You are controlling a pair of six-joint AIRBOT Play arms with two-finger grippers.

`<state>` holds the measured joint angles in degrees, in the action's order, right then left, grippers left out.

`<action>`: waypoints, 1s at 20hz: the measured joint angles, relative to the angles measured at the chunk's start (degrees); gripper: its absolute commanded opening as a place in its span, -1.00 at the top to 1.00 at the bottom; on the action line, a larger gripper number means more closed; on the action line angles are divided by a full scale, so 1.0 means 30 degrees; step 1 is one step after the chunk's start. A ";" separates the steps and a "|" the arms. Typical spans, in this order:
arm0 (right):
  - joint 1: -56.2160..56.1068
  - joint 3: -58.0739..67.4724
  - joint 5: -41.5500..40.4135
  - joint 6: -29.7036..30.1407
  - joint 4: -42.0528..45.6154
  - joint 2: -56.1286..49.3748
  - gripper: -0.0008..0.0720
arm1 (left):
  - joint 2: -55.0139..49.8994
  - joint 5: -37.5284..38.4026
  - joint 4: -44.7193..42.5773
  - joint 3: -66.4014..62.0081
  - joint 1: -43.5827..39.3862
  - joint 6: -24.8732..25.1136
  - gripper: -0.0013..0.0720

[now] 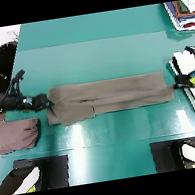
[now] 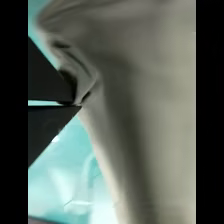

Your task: Fold the shirts.

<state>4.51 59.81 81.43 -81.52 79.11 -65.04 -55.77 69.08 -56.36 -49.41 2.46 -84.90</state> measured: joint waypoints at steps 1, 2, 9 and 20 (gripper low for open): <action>-0.0255 0.0801 -0.0175 -0.0015 -0.0007 -0.1049 0.94 | -0.1464 -0.0568 -0.0015 -0.0918 0.0000 0.0306 0.89; -0.0423 0.1530 -0.0350 -0.0022 -0.0036 -0.1967 0.94 | -0.2769 -0.0976 -0.0029 -0.1749 0.0000 0.0561 0.89; -0.0794 0.5595 -0.0809 -0.0029 -0.0226 -0.6717 0.12 | -0.8597 -0.2973 -0.0066 -0.5719 0.0000 0.1435 -0.34; 0.3490 0.3432 -0.0510 0.2710 -0.5224 -0.7031 -0.57 | -0.9391 -0.1107 0.0517 -0.6768 0.0022 0.1341 0.87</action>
<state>14.98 70.11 79.90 -73.38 63.44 -86.13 -83.94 65.76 -54.81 -69.71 2.52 -80.88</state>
